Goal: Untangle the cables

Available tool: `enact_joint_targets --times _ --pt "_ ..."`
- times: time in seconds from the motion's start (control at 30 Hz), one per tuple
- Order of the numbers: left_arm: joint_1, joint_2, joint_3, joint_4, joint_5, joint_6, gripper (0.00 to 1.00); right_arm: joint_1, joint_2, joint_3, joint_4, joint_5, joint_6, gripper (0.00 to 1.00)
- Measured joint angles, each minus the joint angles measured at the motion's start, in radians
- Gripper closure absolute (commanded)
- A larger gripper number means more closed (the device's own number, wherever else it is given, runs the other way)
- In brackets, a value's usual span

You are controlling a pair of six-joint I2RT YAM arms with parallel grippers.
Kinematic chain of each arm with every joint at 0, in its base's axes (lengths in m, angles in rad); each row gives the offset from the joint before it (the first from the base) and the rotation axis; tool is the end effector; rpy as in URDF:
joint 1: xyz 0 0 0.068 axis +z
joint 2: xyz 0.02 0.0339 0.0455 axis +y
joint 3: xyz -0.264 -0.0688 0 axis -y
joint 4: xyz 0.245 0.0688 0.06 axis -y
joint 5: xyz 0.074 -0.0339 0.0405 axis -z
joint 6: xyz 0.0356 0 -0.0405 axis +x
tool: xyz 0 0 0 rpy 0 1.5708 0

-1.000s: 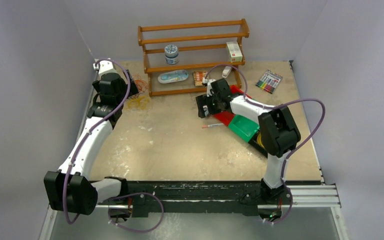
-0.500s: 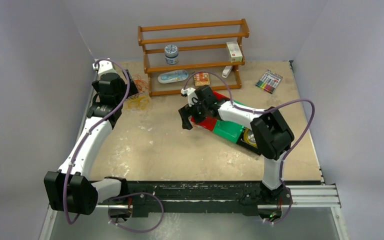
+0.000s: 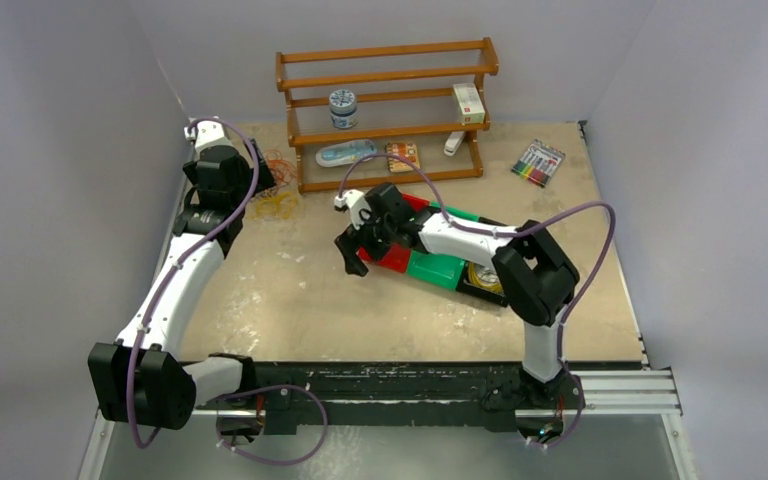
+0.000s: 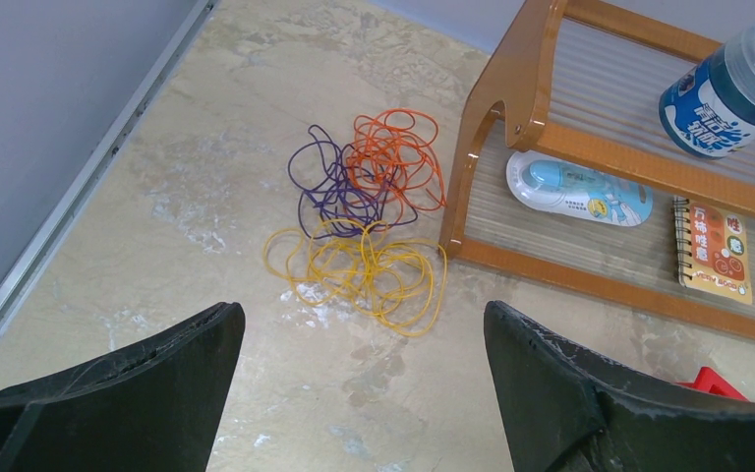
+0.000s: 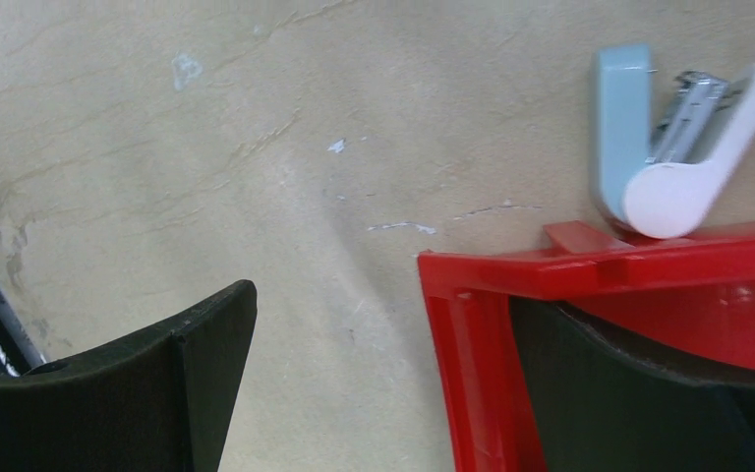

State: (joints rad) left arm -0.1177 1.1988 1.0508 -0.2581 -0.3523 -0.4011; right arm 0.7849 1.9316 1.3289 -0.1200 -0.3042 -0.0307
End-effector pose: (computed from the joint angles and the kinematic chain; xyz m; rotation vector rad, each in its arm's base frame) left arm 0.2734 -0.0200 0.3402 -0.4984 1.8859 0.0061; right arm 0.2967 0.3115 0.1996 -1.0856 2.1012 0.7285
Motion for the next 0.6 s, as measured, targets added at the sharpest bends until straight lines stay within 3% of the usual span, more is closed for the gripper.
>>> enact_joint_targets --times 0.37,0.6 --pt "0.001 0.000 0.000 -0.007 0.000 0.000 0.09 -0.003 -0.238 -0.075 0.088 0.318 0.120 0.01" --pt "0.003 0.000 0.000 -0.010 0.000 0.000 0.09 -0.076 -0.385 -0.156 0.062 0.607 0.388 0.01"
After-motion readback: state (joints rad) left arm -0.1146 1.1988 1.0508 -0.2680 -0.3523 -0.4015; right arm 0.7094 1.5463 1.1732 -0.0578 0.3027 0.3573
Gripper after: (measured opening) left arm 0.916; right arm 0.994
